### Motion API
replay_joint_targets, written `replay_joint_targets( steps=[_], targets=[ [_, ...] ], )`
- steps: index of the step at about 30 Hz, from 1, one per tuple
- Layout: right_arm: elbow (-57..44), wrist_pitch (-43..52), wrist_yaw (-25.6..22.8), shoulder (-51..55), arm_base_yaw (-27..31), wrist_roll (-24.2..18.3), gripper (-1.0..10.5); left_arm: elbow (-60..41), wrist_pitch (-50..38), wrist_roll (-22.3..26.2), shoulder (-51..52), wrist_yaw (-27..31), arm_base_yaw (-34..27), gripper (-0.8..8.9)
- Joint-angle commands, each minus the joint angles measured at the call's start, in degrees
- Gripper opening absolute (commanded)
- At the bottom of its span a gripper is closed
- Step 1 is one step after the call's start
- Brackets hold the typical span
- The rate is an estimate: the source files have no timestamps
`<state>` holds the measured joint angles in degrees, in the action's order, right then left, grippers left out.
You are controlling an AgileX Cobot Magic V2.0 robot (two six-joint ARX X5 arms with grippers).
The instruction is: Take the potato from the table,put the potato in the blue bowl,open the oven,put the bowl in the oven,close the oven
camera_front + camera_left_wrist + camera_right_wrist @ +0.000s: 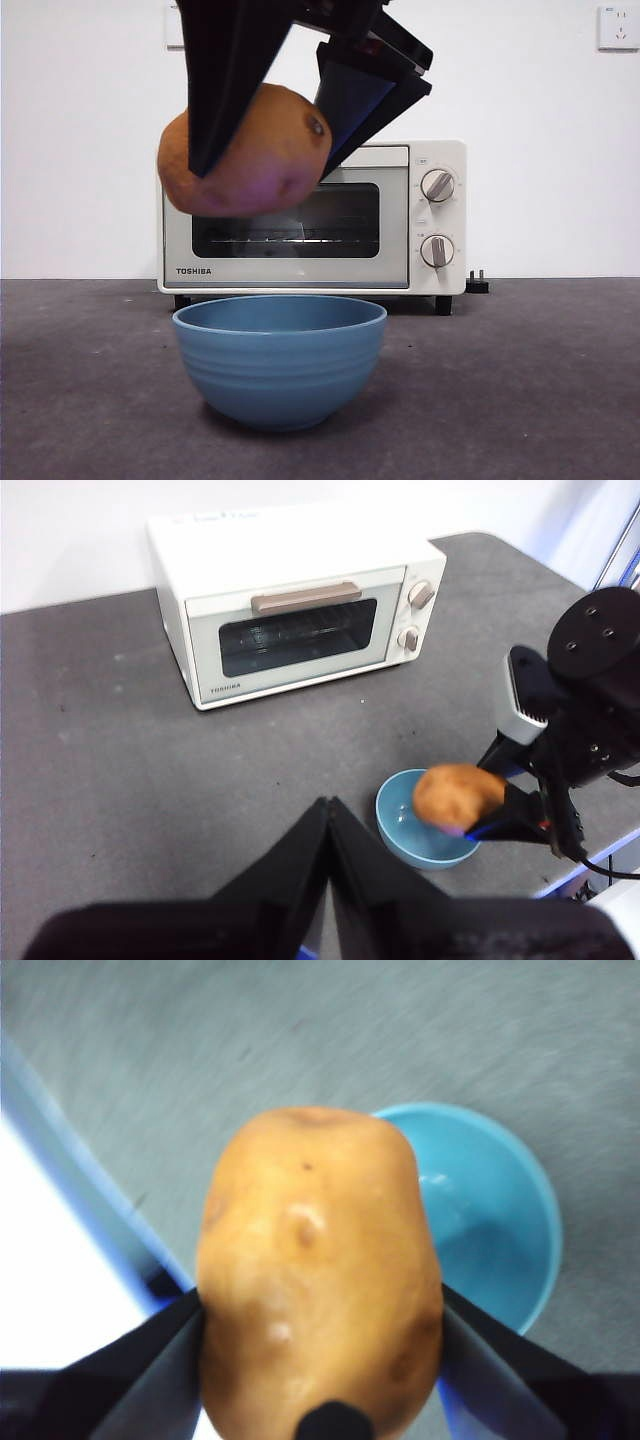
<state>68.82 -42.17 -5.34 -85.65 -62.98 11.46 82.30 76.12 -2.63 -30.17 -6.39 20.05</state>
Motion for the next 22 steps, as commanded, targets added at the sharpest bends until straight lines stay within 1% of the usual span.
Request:
replay_joint_targets(
  steps=[1, 4, 8, 14, 17, 22],
  targets=[
    [-1.22, 1.49, -2.51, -0.81, 0.37, 3.8, -0.1, -0.07, -0.2, -0.37, -1.14, -0.02, 0.2, -0.05],
    [-2.4, 3.21, -2.54, -0.9, 1.95, 4.76, -0.1, -0.07, -0.2, -0.33, -2.51, -0.02, 0.2, -0.05],
    [-3.96, 3.3, -1.55, -0.9, 4.66, 4.79, -0.1, -0.07, -0.2, 0.31, -3.89, -0.02, 0.2, -0.05],
    [-4.5, 5.25, 4.48, -1.77, 8.85, 3.41, -0.1, -0.07, -0.2, 1.36, -5.66, 0.0, 0.2, -0.05],
    [-4.5, 6.71, 7.32, -3.15, 9.6, 3.41, -0.1, -0.07, -0.2, 1.33, -6.4, -0.02, 0.2, -0.05],
    [-4.5, 6.47, 7.48, -6.93, 9.7, 3.54, -0.1, -0.07, -0.2, 1.33, -7.65, -0.02, 0.2, -0.05]
  ],
)
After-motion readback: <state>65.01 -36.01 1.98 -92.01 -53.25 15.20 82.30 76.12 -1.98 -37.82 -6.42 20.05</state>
